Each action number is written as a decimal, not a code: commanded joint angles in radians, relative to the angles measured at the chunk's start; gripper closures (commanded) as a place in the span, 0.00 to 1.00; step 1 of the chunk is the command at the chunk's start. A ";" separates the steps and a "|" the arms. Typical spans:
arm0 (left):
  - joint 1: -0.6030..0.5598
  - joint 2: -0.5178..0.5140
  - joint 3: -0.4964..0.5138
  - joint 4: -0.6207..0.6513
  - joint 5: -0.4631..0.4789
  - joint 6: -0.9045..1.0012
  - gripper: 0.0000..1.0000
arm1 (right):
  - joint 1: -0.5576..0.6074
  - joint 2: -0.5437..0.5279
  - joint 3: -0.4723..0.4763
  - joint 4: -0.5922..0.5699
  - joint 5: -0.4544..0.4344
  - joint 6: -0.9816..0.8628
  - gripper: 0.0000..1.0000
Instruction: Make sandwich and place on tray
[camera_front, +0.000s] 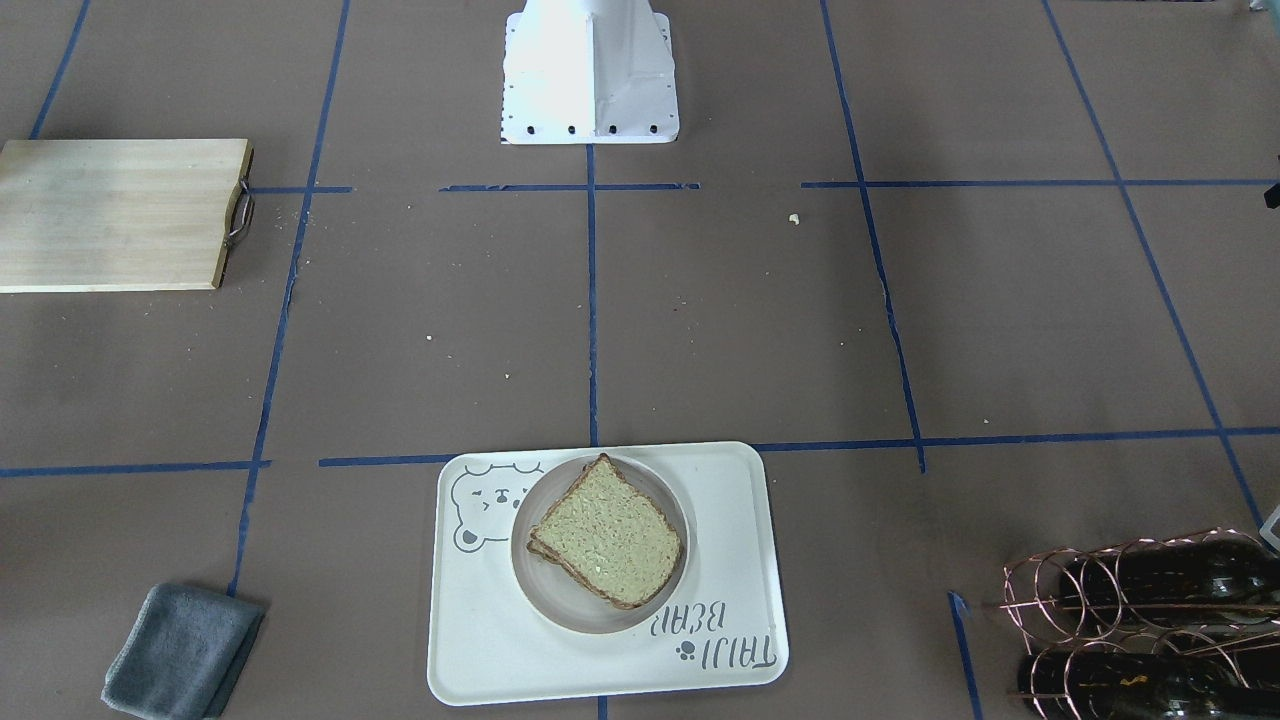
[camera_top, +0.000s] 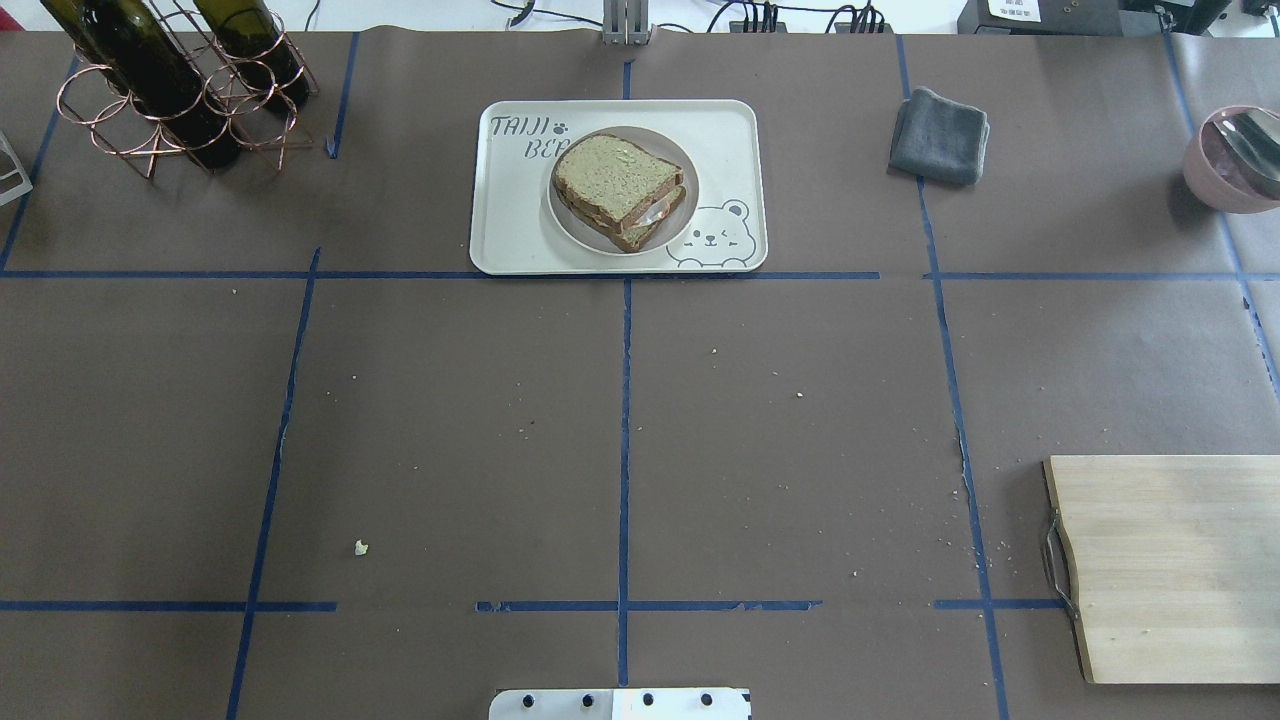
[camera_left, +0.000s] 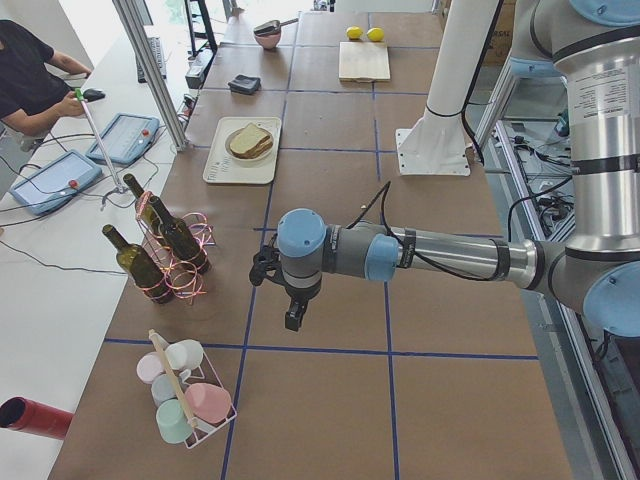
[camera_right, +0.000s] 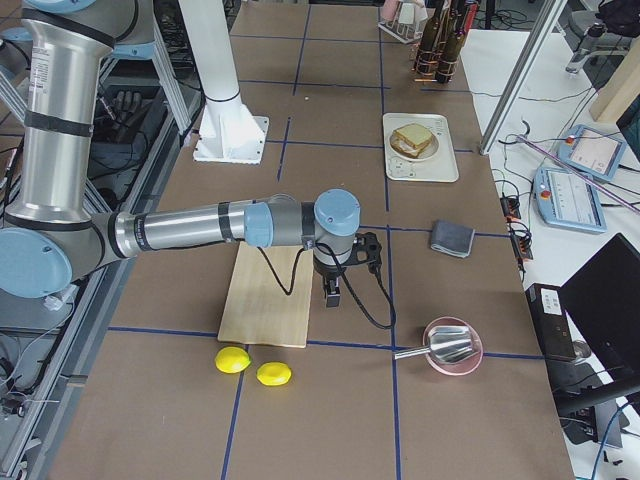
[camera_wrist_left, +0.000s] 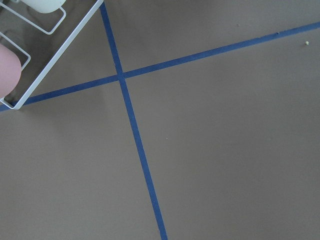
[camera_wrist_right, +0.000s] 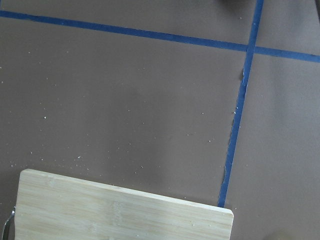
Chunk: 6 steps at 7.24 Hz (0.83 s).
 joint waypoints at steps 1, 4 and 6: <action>-0.001 -0.008 -0.002 0.022 0.005 0.003 0.00 | 0.026 0.003 -0.026 -0.001 0.017 0.003 0.00; -0.003 -0.008 0.003 0.030 0.005 0.003 0.00 | 0.026 0.005 -0.028 0.002 0.015 0.003 0.00; -0.008 -0.010 0.016 0.038 0.035 0.000 0.00 | 0.028 0.003 -0.022 0.002 0.014 0.003 0.00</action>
